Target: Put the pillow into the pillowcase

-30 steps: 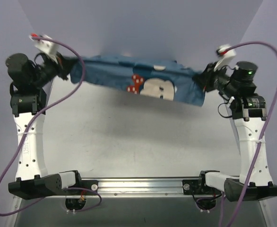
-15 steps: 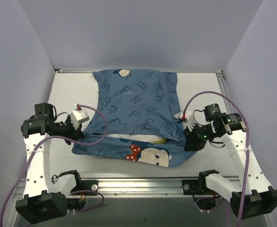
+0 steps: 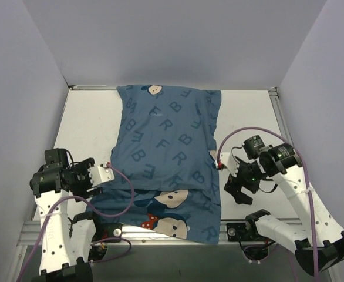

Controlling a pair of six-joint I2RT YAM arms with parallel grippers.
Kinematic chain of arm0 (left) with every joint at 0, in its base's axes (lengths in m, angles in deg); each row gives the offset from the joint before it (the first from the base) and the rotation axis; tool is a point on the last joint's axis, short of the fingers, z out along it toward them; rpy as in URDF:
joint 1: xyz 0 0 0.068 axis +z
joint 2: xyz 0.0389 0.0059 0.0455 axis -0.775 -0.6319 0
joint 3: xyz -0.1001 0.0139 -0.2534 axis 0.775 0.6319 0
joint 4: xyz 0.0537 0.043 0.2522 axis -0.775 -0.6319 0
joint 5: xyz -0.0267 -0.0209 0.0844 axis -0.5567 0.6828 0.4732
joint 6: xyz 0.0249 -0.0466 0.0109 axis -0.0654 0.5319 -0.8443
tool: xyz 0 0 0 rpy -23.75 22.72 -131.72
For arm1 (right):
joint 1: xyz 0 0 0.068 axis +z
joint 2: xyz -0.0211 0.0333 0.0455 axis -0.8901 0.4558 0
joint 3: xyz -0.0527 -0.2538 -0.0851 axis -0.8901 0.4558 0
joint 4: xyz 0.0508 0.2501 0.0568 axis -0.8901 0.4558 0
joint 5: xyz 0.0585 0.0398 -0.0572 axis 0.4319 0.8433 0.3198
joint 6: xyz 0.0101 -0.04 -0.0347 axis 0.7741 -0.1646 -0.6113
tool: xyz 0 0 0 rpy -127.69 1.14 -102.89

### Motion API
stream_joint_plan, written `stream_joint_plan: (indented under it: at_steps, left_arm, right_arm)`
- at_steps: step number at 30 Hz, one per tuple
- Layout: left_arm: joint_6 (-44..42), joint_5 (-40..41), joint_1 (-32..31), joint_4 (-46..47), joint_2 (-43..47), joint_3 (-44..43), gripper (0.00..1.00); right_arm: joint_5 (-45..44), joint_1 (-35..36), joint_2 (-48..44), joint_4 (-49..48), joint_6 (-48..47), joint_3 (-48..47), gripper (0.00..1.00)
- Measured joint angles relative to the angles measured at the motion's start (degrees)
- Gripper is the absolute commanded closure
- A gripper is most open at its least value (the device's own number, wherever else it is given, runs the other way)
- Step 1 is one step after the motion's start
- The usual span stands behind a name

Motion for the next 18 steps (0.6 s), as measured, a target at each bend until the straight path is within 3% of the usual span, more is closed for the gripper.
stream_joint_plan:
  at_steps: [2,5,11,15,18]
  left_arm:
    - [1.9,-0.7,0.1,0.0,-1.1,-0.8,0.11]
    - [8.5,-3.9,0.2,-0.2,-5.7,-4.5,0.08]
    - [32.5,-13.1,-4.0,4.1,-24.3,-18.2,0.11]
    - [50.9,-12.6,-13.0,15.8,-31.7,-18.1,0.12]
    - [61.8,-10.8,-23.0,22.9,-34.1,-17.4,0.16]
  right_arm:
    - [-0.3,-0.3,3.0,-1.8,3.1,-5.4,0.23]
    - [-0.1,-0.7,10.8,-6.6,7.8,-15.2,0.27]
    - [1.6,-0.7,34.7,-17.6,17.9,-36.7,0.35]
    - [2.7,-0.4,48.1,-23.4,20.6,-48.6,0.4]
    - [2.8,0.1,54.5,-26.6,20.5,-50.6,0.43]
